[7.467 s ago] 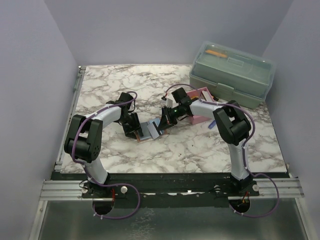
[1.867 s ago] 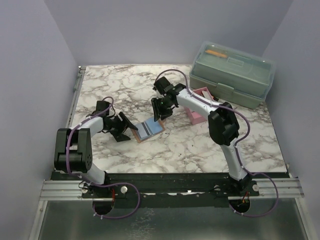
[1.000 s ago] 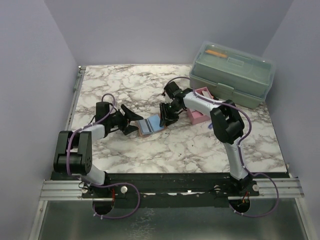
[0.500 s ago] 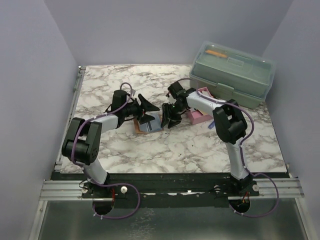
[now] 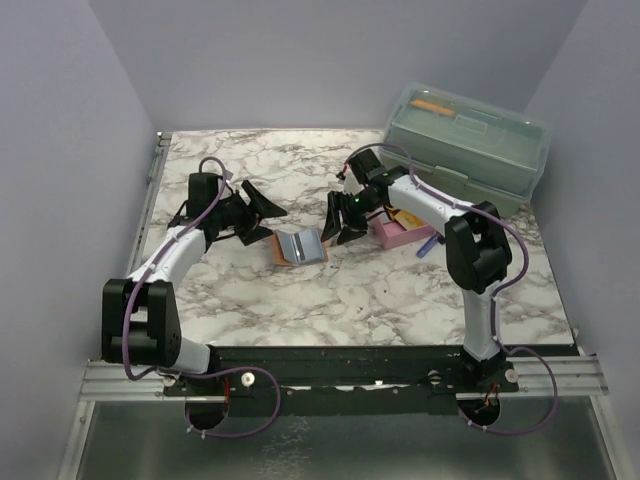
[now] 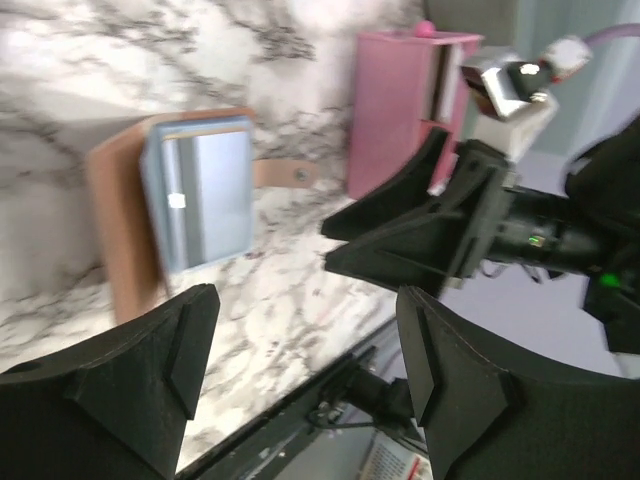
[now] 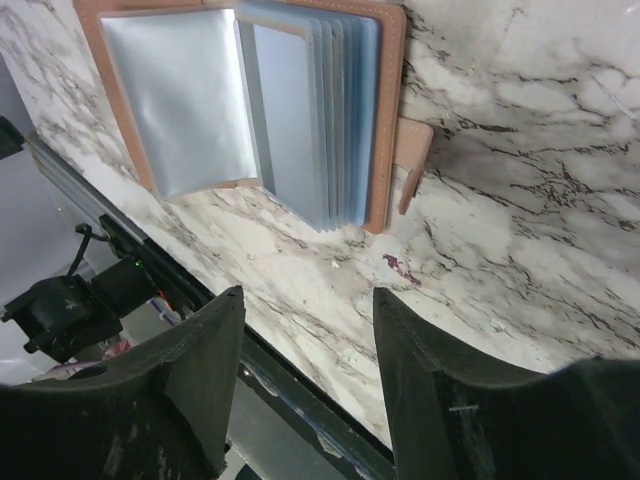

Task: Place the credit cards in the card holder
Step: Pick up the credit card from the storage box.

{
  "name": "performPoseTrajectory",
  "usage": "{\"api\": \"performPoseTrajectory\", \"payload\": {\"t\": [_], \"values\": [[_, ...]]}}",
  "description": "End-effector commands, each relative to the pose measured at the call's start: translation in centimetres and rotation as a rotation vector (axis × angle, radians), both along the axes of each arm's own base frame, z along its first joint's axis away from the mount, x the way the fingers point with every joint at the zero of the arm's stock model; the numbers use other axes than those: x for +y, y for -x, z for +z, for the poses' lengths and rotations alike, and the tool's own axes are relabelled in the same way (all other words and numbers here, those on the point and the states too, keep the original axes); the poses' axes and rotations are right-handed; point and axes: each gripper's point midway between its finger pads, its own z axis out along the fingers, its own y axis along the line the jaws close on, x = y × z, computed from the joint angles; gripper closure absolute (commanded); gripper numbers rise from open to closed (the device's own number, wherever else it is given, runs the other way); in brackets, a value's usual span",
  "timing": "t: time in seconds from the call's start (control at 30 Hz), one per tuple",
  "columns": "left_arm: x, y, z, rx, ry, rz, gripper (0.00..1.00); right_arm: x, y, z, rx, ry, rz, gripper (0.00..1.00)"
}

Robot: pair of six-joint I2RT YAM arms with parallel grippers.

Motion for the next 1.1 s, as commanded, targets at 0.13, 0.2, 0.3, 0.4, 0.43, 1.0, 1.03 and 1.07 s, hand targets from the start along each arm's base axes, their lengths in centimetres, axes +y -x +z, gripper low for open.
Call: {"api": "performPoseTrajectory", "payload": {"t": [0.13,0.2,0.3,0.4,0.43,1.0,1.03,1.07], "values": [[4.1,2.3,-7.0,0.225,-0.223,0.040,0.22,-0.5,-1.3,-0.3,-0.018,0.083,-0.015,0.38],[2.9,1.9,-7.4,0.216,-0.145,-0.017,0.30,-0.4,-1.5,-0.1,-0.022,0.080,-0.014,0.38],[1.7,0.8,-7.2,0.188,-0.057,-0.070,0.47,-0.2,-1.5,0.0,-0.018,0.071,-0.011,0.41],[0.3,-0.3,-5.7,0.144,0.041,-0.091,0.56,-0.3,-1.4,-0.1,-0.011,0.071,-0.019,0.42],[-0.7,-0.5,-5.0,0.125,0.076,-0.106,0.56,-0.3,-1.4,-0.1,-0.011,0.072,-0.023,0.42],[-8.3,-0.4,-8.3,0.197,0.126,-0.170,0.65,-1.6,-3.8,-1.7,-0.007,0.166,-0.118,0.71],[-8.3,-0.4,-8.6,0.202,0.123,-0.168,0.68,-1.4,-3.8,-1.8,-0.007,0.157,-0.109,0.74],[-8.3,-0.5,-8.8,0.203,0.119,-0.163,0.70,-1.4,-3.8,-1.8,-0.008,0.152,-0.105,0.75]]}}
